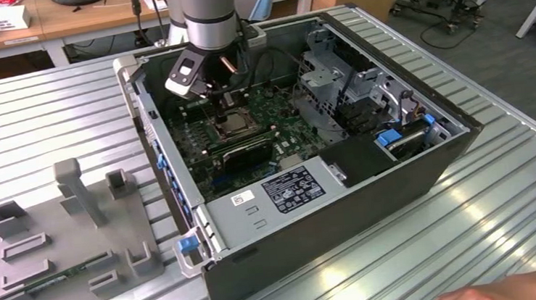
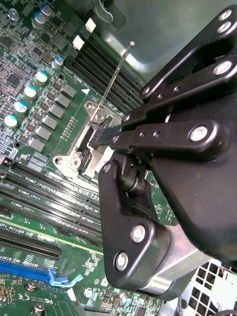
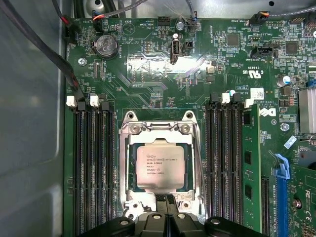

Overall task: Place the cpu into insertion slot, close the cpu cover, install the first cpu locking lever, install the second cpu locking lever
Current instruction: 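Close the cpu cover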

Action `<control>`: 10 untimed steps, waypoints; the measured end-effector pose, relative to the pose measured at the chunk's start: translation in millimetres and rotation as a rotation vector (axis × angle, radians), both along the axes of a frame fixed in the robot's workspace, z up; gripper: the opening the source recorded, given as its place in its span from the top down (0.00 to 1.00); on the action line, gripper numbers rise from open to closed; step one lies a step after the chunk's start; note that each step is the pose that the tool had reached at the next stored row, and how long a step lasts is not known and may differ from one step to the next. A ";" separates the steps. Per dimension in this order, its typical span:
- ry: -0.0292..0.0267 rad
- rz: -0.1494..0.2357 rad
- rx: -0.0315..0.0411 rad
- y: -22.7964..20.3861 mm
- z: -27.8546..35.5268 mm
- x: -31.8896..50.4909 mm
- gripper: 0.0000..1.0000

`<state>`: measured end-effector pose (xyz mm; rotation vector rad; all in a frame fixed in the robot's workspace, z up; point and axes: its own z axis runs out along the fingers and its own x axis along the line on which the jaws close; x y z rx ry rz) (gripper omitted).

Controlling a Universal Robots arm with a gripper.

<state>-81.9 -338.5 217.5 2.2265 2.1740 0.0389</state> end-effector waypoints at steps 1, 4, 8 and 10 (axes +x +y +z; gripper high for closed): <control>0.0000 0.000 -0.0001 0.0 -0.1 -0.1 0.90; -0.0002 0.000 0.0002 0.2 -1.2 -2.1 0.90; -0.0002 0.000 0.0002 0.2 -3.6 -3.2 0.90; -0.0001 0.000 0.0002 0.2 -5.0 -3.3 0.90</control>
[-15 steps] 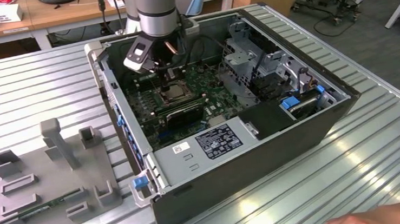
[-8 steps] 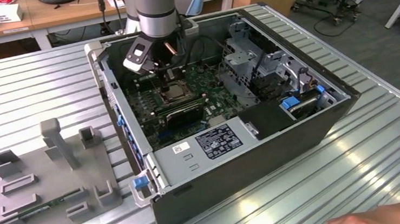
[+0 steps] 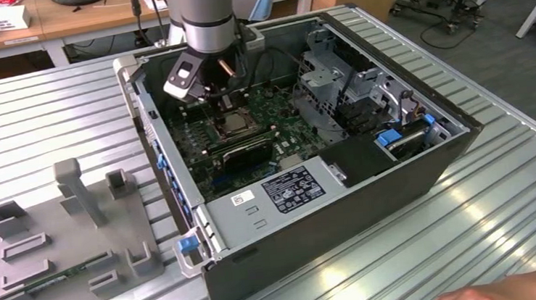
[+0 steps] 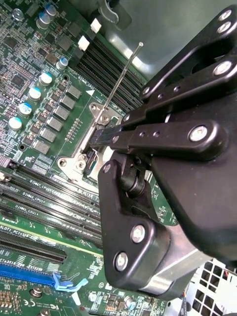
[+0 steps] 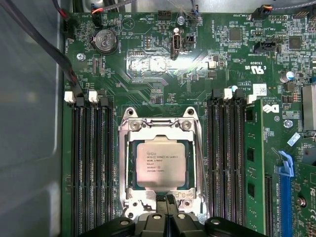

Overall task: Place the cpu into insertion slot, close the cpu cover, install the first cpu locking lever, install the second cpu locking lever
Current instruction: 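Close the cpu cover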

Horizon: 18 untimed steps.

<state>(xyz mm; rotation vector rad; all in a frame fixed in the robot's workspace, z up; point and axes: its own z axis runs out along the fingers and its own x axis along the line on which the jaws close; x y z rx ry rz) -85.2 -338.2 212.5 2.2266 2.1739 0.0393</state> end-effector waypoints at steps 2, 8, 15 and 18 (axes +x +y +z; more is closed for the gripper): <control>0.0000 0.000 0.0000 0.0 -1.2 0.0 0.90; 0.0001 0.000 -0.0001 0.0 -4.4 0.0 0.90; 0.0000 0.000 0.0000 0.0 -8.2 0.0 0.90; 0.0000 0.000 -0.0001 0.0 -9.0 -0.1 0.90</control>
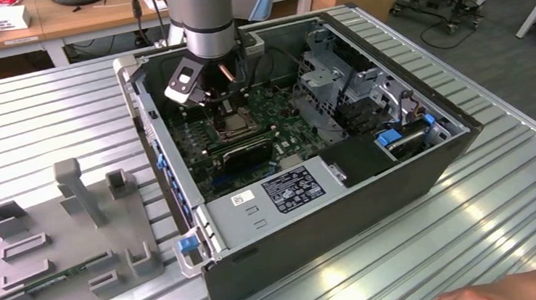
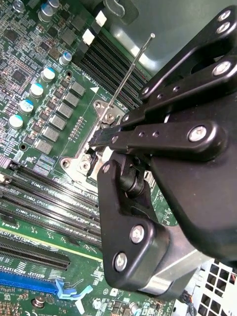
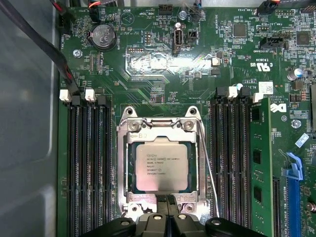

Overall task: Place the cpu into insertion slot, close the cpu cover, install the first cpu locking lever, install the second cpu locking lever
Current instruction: 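Close the cpu cover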

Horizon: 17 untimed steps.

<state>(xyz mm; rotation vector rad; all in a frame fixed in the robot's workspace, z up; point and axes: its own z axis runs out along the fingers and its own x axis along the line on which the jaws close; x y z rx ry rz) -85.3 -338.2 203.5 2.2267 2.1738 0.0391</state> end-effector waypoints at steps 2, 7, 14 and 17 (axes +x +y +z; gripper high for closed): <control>0.0000 0.000 0.0000 0.0 0.0 0.0 0.90; -0.0001 0.000 0.0001 0.0 0.4 0.0 0.90; -0.0001 0.000 0.0001 0.0 7.2 0.0 0.90; 0.0000 0.000 -0.0001 0.0 10.7 0.0 0.90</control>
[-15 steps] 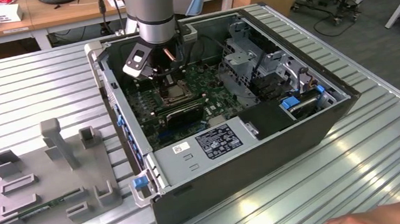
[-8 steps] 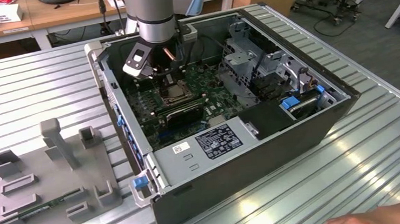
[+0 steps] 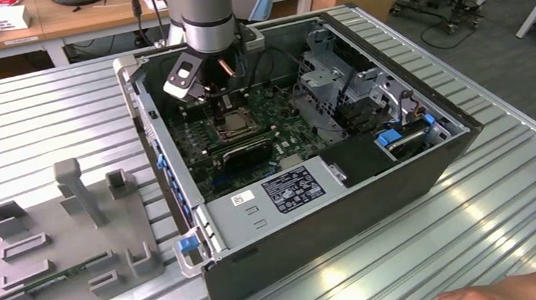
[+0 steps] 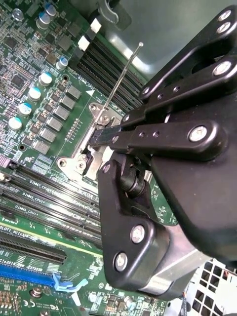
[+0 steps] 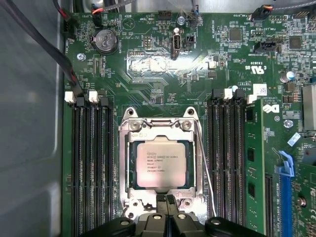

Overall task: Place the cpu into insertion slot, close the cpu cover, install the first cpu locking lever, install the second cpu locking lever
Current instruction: 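Close the cpu cover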

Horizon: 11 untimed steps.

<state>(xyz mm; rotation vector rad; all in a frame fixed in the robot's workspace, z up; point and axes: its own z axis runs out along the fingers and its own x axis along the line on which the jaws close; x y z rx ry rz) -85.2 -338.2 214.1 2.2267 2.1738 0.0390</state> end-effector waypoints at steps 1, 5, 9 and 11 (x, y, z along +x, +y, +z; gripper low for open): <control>0.0000 0.000 0.0000 0.0 1.1 0.0 0.90; -0.0001 0.000 0.0001 0.0 5.6 0.0 0.90; -0.0001 0.000 0.0001 0.0 12.1 0.0 0.90; -0.0001 0.000 0.0001 0.0 15.3 0.0 0.90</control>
